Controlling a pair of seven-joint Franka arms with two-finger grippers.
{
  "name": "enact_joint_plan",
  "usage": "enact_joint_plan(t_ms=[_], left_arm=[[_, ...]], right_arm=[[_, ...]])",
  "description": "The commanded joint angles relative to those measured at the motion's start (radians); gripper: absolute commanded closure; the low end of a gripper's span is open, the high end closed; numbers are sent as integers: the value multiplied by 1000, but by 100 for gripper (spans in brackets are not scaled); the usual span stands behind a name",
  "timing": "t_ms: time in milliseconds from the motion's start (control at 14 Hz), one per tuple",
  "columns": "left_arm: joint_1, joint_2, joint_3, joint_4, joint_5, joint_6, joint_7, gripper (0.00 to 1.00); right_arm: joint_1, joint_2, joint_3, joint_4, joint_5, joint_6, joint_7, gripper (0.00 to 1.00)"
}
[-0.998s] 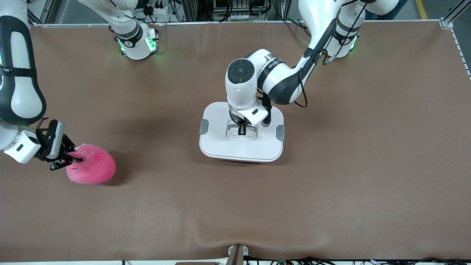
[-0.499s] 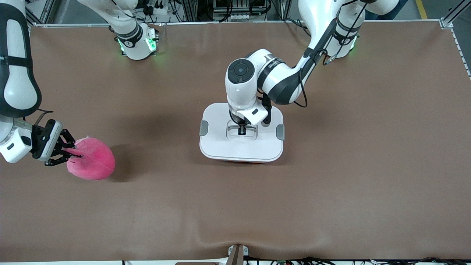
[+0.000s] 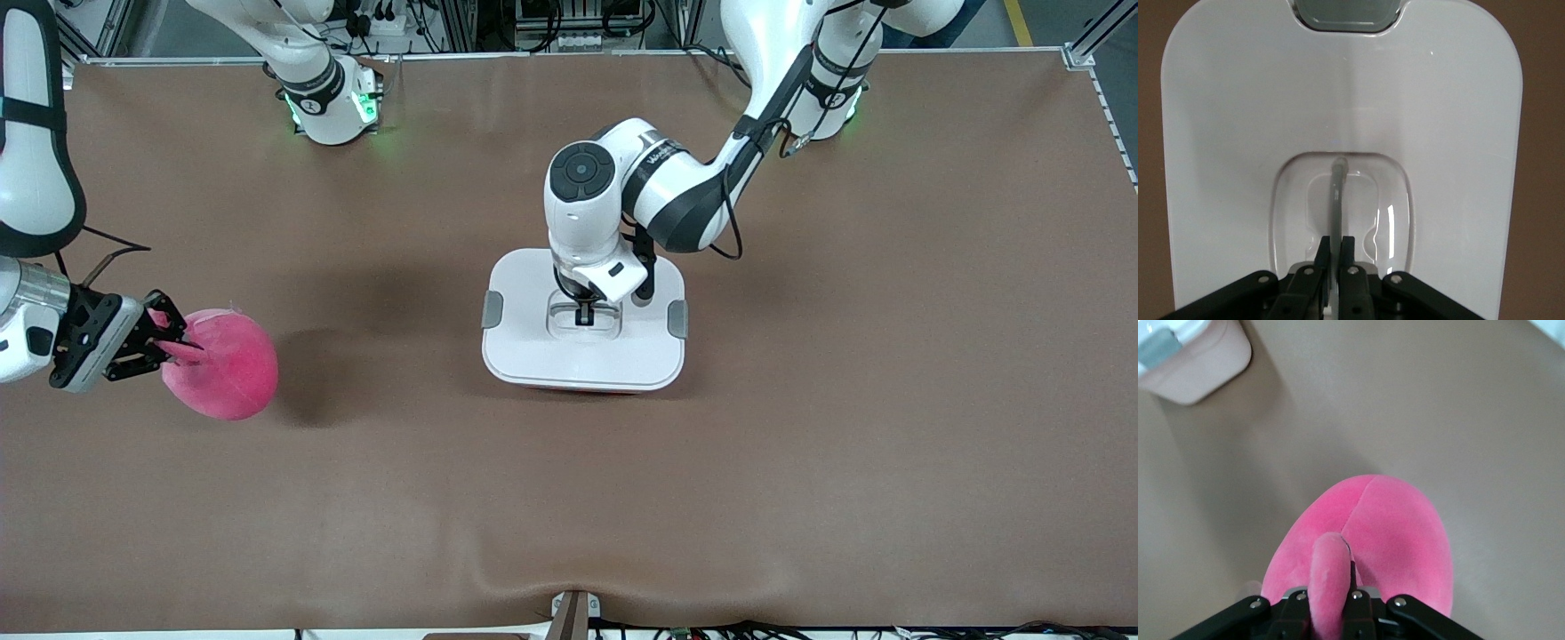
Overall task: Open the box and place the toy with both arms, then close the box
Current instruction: 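Lift the lid with the left gripper while the right gripper carries the toy over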
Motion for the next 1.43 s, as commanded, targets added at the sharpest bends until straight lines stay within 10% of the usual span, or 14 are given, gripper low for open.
enact_joint_plan(t_ms=[0,1354], left_arm=[[-4,-7,-2,2,25,2,-3,100],[10,-90,-5,3,25,-70,61,100]], right_arm=[[11,-17,5,23,-5,-57,179,100],[111,-39,5,92,18,-166,694,100]])
